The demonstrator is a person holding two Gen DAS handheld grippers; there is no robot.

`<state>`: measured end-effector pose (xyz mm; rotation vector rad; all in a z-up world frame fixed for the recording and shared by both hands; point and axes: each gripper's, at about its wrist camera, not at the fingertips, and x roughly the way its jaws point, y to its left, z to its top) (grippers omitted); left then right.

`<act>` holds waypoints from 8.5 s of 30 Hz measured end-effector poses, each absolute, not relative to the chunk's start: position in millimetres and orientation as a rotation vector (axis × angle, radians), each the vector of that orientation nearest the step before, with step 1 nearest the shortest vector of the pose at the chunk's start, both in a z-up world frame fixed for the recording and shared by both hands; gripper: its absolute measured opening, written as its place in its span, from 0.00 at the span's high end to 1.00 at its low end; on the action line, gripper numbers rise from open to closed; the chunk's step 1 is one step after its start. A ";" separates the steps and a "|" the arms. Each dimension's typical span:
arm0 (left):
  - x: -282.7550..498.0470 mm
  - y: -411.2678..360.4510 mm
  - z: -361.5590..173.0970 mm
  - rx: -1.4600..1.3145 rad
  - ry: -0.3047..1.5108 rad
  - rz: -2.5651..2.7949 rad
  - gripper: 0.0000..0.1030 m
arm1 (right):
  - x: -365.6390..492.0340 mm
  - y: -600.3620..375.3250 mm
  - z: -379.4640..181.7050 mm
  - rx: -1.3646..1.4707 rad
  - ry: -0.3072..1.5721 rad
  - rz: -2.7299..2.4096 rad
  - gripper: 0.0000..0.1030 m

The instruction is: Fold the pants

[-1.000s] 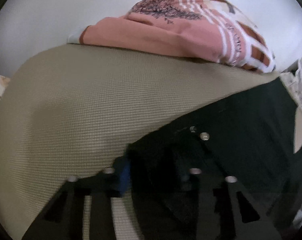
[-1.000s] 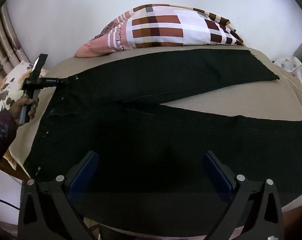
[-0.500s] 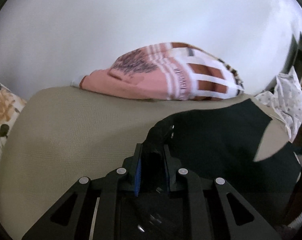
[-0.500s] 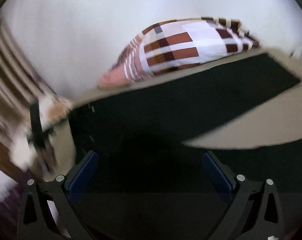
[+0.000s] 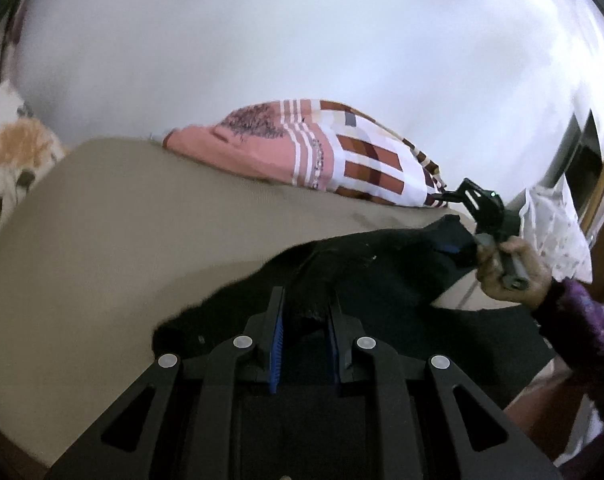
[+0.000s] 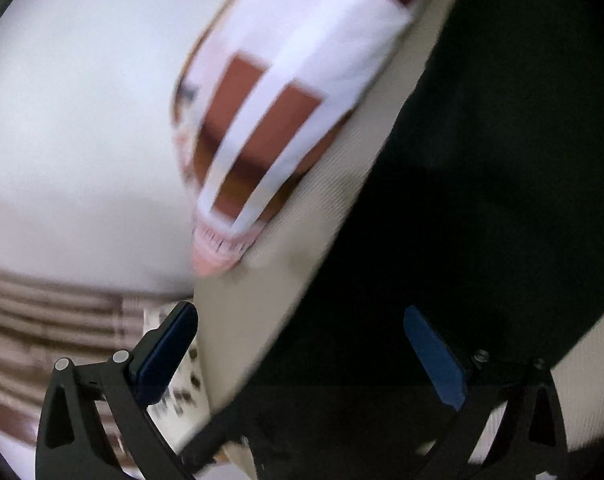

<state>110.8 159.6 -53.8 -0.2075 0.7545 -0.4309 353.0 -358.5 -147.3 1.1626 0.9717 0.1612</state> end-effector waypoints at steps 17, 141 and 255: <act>96.7 176.5 -64.6 -0.255 0.850 -0.351 0.82 | 270.4 -359.8 -128.1 1.054 0.875 0.121 0.93; 44.2 167.5 -157.9 -0.120 1.116 -0.004 0.05 | 232.7 -443.5 -135.7 0.562 0.959 0.151 0.95; 36.4 178.3 -169.8 -0.189 1.060 -0.042 0.00 | -74.6 -531.4 -214.0 1.386 0.478 -0.115 0.46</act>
